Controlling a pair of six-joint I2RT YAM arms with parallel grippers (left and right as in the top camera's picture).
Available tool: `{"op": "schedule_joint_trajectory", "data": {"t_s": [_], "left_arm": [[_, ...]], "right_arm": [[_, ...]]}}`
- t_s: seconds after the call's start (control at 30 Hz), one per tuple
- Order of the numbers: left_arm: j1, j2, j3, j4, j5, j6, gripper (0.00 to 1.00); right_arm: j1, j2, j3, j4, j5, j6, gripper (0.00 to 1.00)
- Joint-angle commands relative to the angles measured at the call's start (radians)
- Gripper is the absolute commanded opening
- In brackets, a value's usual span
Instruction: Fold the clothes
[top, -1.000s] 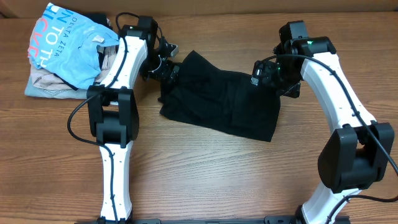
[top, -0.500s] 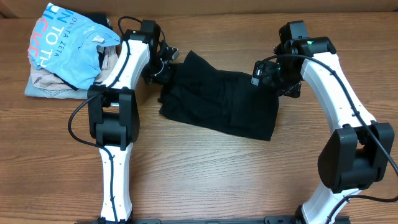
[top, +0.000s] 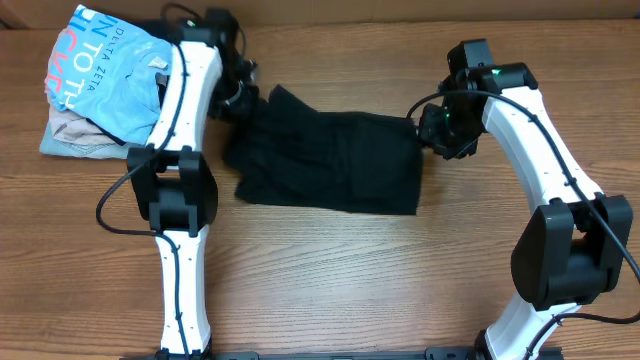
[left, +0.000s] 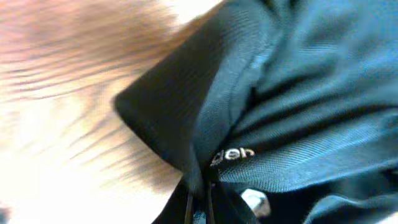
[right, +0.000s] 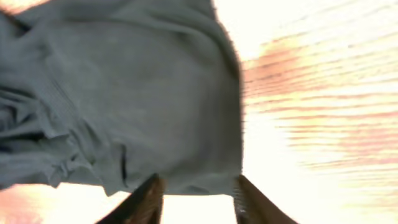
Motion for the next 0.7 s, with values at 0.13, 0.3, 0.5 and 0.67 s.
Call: {"op": "schedule_joint_trajectory", "data": {"t_s": [0.13,0.3,0.5,0.67], "left_arm": [[-0.069,-0.005,0.273,-0.169,0.005,0.067,0.04],[-0.143,-0.006,0.284,-0.172,0.066,0.02,0.04],[-0.248,-0.007,0.284,-0.172,0.077,-0.073,0.04],[-0.329,-0.007,0.294,-0.172,0.076,-0.12,0.04]], "right_arm": [[-0.016,-0.028,-0.002,0.005,-0.008,-0.028,0.26],[-0.065,-0.035,0.043,-0.048,-0.008,-0.048,0.22],[-0.151,-0.062,0.126,-0.128,-0.008,-0.079,0.21],[-0.206,-0.08,0.148,-0.141,-0.008,-0.079,0.21]]}}
